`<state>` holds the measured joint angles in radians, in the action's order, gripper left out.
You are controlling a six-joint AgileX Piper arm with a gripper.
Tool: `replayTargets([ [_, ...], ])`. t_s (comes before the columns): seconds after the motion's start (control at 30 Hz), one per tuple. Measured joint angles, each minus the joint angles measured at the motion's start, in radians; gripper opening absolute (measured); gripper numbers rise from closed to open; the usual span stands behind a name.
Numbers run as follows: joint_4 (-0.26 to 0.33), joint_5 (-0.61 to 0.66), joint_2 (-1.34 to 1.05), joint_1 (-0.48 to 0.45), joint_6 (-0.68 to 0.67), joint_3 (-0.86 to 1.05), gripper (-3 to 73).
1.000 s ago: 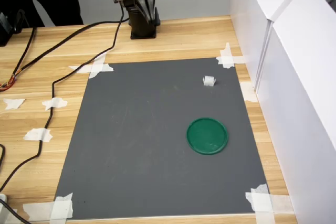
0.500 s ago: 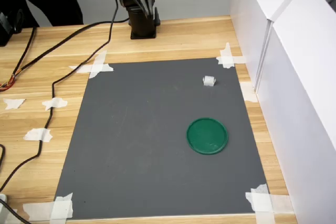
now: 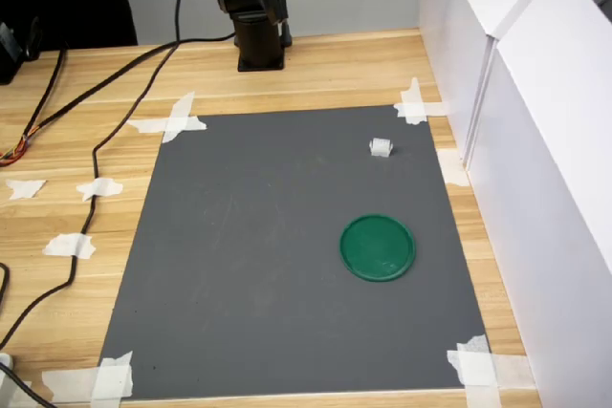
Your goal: Grasp a white terminal and put it on the green lid.
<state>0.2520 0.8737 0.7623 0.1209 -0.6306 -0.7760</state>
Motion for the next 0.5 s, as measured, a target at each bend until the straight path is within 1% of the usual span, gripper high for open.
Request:
replayTargets([
  [0.13, 0.006, 0.109, 0.101, 0.000, -0.051, -0.097, -1.6],
  [0.23, -0.007, 0.141, 0.150, 0.028, -0.075, -0.143, -1.6],
  [0.37, -0.079, 0.175, 0.199, 0.154, -0.120, -0.158, -1.0],
  [0.43, -0.111, 0.209, 0.227, 0.222, -0.124, -0.159, 0.9],
  [0.5, -0.126, 0.237, 0.252, 0.270, -0.124, -0.159, 5.1],
])
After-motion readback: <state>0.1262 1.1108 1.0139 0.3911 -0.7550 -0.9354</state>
